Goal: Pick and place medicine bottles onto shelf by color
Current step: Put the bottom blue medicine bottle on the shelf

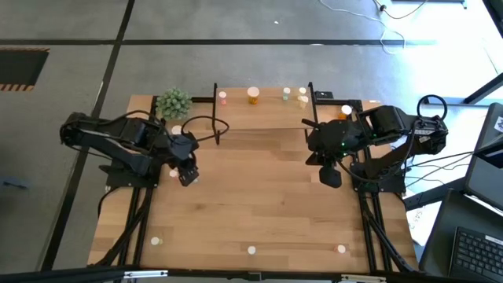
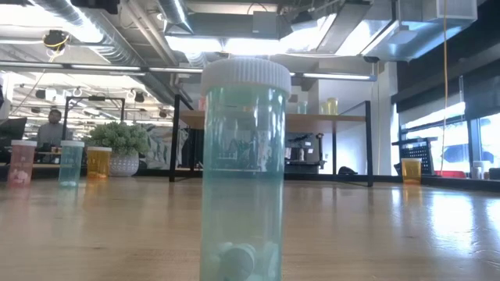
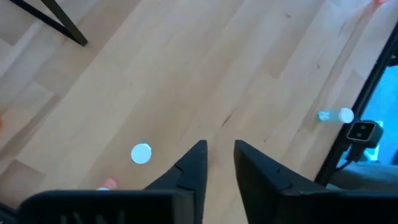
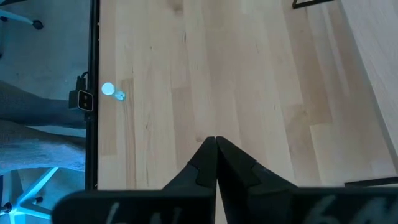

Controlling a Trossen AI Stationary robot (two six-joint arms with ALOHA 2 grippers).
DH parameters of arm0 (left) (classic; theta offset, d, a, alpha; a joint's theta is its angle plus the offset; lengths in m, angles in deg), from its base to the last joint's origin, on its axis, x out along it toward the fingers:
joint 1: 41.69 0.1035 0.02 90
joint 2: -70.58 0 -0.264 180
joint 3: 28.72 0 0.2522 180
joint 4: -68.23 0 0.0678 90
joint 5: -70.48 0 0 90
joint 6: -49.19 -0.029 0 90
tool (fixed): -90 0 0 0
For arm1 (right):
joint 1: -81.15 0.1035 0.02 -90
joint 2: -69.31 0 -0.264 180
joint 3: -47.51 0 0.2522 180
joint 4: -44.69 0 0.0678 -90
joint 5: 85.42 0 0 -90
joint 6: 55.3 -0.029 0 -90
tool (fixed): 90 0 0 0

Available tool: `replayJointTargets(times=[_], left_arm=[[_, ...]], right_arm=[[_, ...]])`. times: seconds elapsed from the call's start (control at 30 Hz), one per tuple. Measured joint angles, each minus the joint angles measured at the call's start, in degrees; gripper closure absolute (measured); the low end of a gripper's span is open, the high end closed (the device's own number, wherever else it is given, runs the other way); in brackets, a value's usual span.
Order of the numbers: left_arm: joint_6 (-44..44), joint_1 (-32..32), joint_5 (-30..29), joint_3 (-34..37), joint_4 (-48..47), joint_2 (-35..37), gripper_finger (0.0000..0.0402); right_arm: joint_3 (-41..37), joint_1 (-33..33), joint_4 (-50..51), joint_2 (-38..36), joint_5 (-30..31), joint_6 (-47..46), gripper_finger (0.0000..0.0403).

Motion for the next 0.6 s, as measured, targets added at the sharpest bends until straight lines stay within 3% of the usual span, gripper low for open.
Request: replayJointTargets(times=[0.23, 0.43, 0.6], left_arm=[[0.7, 0.0, 1.6, 0.0, -0.2, -0.5, 0.028], [14.3, 1.0, 1.6, 0.0, -4.0, -2.0, 0.0271], [12.0, 1.3, 1.5, 0.0, -5.3, -3.0, 0.0273]], right_arm=[[0.0, 0.0, 0.0, 0.0, 0.0, -0.1, 0.0393], [0.0, 0.0, -0.7, 0.0, 0.0, -0.2, 0.0393], [0.0, 0.0, -2.0, 0.0, -0.3, -0.4, 0.0393]])
